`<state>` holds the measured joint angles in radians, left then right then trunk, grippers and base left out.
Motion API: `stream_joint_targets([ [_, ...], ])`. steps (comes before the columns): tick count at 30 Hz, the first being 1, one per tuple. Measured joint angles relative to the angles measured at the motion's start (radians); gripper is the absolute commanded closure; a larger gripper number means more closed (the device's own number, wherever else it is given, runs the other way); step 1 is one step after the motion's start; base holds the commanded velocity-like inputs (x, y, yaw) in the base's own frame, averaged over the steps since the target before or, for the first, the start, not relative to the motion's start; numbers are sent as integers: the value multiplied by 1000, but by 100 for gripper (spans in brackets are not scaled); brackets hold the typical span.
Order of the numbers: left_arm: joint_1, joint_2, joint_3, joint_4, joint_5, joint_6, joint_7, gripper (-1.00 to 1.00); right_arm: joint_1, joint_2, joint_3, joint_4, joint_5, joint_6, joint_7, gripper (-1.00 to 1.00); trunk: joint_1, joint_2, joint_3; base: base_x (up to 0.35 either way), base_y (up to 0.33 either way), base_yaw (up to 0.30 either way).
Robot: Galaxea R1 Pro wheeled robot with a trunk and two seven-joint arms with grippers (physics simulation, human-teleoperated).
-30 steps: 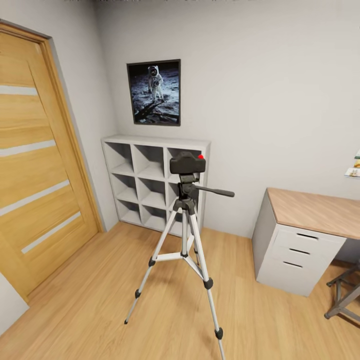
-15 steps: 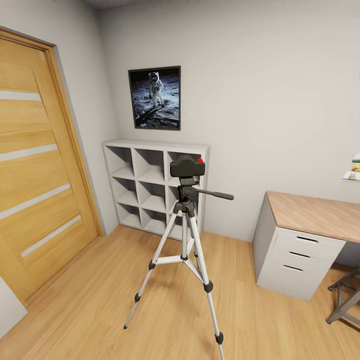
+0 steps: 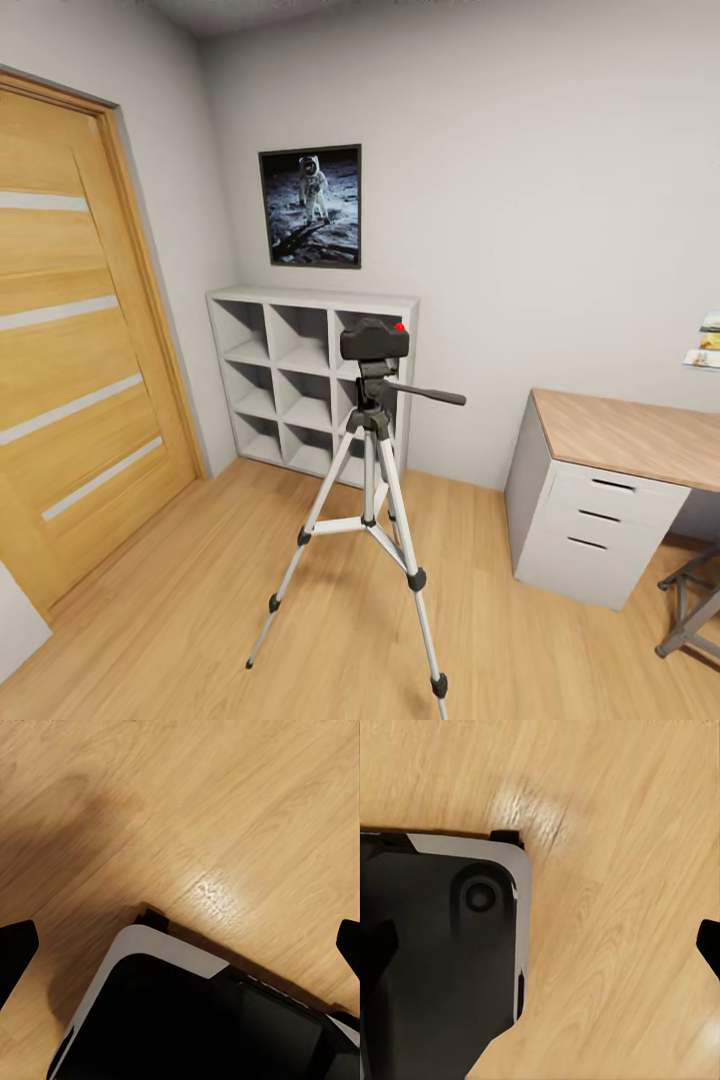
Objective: Attach the digital camera to the camera tripod in the bedroom.
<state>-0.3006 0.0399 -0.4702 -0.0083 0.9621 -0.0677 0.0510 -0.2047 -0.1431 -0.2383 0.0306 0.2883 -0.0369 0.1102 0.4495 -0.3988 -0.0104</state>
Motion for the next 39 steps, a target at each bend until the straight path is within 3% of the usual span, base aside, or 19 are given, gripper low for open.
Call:
stream_joint_targets([
  [13,4,-4,-4,4,-8,10,-16,-100,2,0,0,0,-1,-10,0,-100,0,-1,20,0,0,0],
  [14,35,-5,-4,7,-11,19,-43,-100,13,1,1,0,-1,-11,0,-100,0,-1,21,0,0,0],
  [18,73,-6,-4,7,-14,29,-86,-100,31,2,0,0,-1,-17,0,-100,0,-1,28,0,0,0],
  [39,79,0,-6,4,-15,24,-92,-100,34,3,0,0,-1,-23,0,-100,0,-1,47,0,0,0],
])
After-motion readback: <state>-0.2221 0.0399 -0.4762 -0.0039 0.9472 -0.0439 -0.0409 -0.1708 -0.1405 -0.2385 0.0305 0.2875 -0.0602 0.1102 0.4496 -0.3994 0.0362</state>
